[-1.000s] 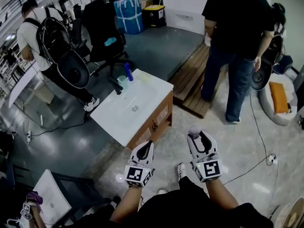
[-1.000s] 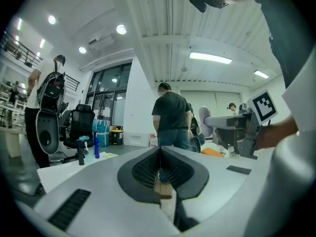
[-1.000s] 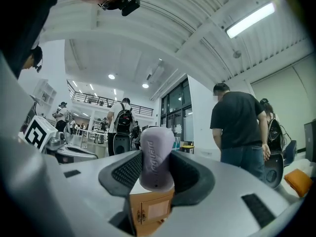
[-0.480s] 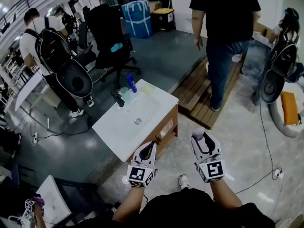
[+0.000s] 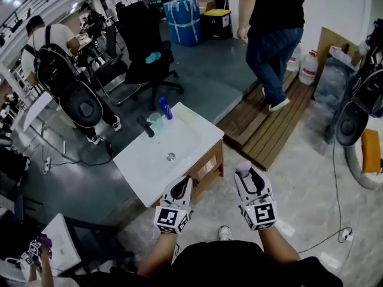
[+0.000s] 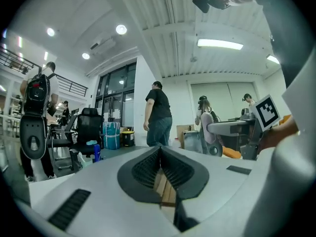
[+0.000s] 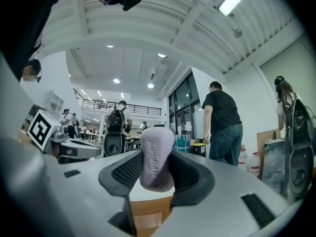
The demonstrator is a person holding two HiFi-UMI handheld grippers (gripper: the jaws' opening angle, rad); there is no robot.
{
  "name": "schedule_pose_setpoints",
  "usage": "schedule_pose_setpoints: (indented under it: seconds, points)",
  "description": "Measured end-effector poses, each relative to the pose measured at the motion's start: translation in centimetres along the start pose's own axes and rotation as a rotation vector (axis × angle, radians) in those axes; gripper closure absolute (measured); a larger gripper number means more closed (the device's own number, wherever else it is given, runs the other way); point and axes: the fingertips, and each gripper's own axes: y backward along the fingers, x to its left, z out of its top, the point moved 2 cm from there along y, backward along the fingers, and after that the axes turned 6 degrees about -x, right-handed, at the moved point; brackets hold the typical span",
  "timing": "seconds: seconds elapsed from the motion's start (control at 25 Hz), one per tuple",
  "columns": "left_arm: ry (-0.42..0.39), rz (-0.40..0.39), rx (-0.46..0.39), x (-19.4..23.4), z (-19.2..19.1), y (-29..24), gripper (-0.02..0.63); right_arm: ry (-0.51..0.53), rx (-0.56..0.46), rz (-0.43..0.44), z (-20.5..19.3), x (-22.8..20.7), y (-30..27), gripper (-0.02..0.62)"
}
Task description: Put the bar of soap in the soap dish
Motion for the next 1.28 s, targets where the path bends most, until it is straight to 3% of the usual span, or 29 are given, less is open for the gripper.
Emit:
schedule_pose_setpoints:
  seconds: [0.28,0.56,1.12,1.28]
  points:
    - [0.037,0.053,0.015,0.6,-1.0,-1.7,0.584,-0.024,-0.007,0.074,-0.7,0.4,-2.9,0.408]
    - [0.014,0.088,0.017,3.2,-1.5,-4.1,0.584,-0.018,-0.012,0.113,-1.2,-0.2,-7.0,0.408]
    - [0.051,0.163,0.002,13.9,-2.2,-9.6,0.584,-0.012,0.009,0.187,-3.2,1.0,-19.9,0.408]
    - [0.021,0.187,0.01,17.8,-2.4,-10.3,0.584,-0.052,0.034,0.201,-4.7,2.1,-23.8,0.408]
